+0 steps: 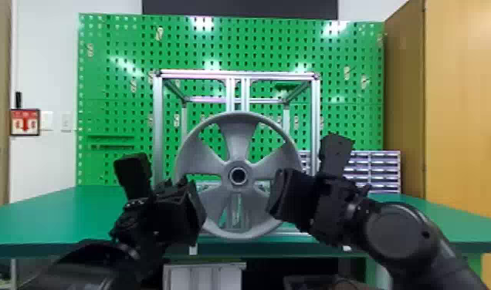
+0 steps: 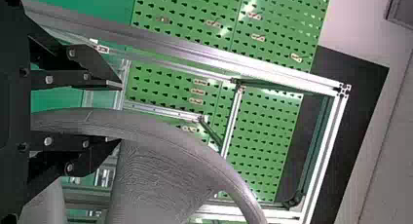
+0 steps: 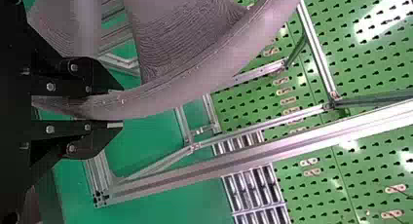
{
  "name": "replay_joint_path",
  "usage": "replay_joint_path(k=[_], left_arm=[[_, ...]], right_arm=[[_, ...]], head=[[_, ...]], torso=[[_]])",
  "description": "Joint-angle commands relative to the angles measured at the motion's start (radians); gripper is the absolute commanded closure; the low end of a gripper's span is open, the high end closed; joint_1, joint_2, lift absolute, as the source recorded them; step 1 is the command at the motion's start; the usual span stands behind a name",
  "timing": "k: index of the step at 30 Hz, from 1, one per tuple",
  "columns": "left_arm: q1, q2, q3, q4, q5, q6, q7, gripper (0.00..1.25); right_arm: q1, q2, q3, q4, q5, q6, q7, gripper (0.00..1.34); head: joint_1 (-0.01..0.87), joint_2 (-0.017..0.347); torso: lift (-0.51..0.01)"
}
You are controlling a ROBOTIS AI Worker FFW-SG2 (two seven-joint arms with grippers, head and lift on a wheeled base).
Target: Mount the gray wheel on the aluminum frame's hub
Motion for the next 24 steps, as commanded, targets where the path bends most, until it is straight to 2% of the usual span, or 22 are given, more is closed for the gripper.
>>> replay_joint_path(k=[1,24], left_arm=[[-0.003,-0.001,-0.001,0.005,-0.009,-0.001,0.074,0.86],[0.002,-0.001,-0.005,-0.001,-0.01,-0.001,0.078,0.84]], right_arm=[[-0.002,0.005,-0.001,0.008,0.004,-0.006,-0.028,1.21],[0.004,0.004,0.011,0.008,0.017,-0.009,-0.028,1.21]], head=[[-0.005,0.006],[-0.005,0.006]], torso=[[-0.499],[-0.499]])
